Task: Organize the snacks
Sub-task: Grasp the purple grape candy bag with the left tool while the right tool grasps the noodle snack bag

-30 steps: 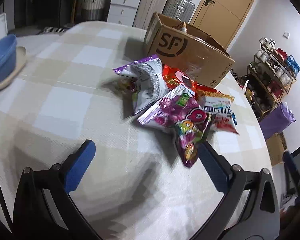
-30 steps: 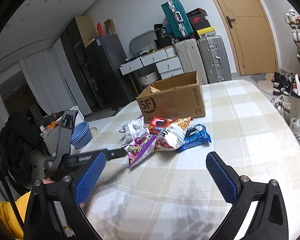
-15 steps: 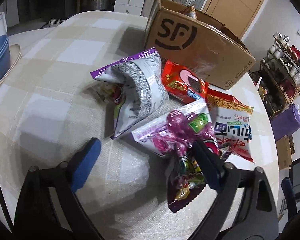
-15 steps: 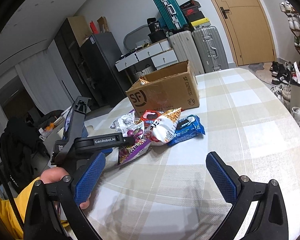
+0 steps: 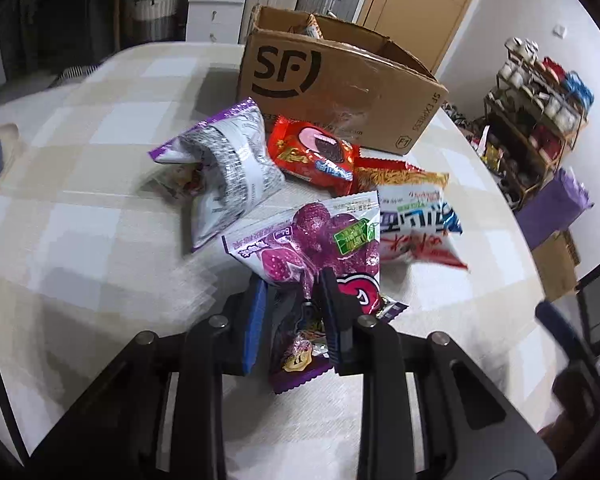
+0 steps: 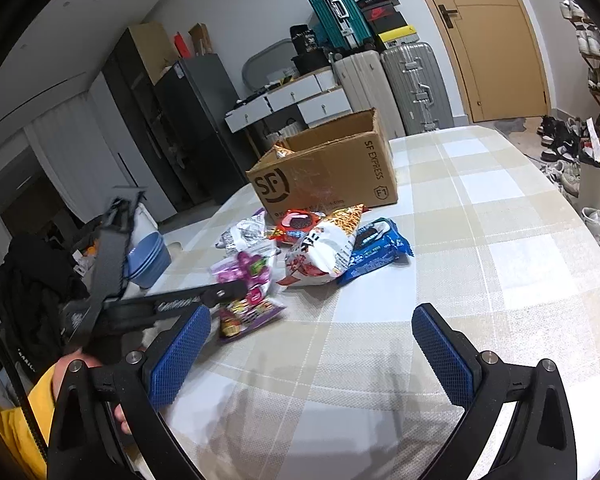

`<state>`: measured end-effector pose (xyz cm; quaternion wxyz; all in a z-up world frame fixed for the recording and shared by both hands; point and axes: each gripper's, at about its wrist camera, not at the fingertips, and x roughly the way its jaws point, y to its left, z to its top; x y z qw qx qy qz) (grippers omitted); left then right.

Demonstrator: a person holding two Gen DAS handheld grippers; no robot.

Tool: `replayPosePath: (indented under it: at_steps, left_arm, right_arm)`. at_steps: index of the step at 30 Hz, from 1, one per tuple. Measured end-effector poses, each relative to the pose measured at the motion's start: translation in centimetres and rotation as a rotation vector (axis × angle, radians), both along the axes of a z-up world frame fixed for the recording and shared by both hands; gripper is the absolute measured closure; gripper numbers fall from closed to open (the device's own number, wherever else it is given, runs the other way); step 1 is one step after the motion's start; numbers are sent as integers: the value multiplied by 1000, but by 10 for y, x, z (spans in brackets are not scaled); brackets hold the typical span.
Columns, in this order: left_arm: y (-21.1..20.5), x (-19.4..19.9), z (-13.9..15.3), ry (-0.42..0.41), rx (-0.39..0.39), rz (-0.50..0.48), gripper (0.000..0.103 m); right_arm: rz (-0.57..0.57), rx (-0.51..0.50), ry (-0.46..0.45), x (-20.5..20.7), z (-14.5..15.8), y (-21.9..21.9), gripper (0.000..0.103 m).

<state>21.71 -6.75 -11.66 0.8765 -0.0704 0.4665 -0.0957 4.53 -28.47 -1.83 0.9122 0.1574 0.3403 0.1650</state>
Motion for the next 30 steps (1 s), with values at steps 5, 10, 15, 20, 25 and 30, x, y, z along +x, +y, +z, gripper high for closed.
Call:
replayPosePath:
  at_steps: [5,10,15,20,25,30]
  left_arm:
    - [13,-25,4,-13,-11,-8,80]
    - [37,-38,7,-15,-63,-7,81]
    - [55,-50,3,-34,-120,-14,82]
    - [75,-64,-4,-40,-159,-16,87]
    - [82,-66,-7,-26,-185,-19,87]
    - [81,-65,-12,-7,-196,-24,85]
  right_arm:
    - [-10,-21,14,10,5,5,1]
    - [-23,-28,23,16,8,12,1]
    - [-19,-46,50,22,5,20,1]
    - [-11,-64,61,35,6,28,1]
    - [-19,-103,69,54,10,33,1]
    - [-21,-115,71,66,13,36,1]
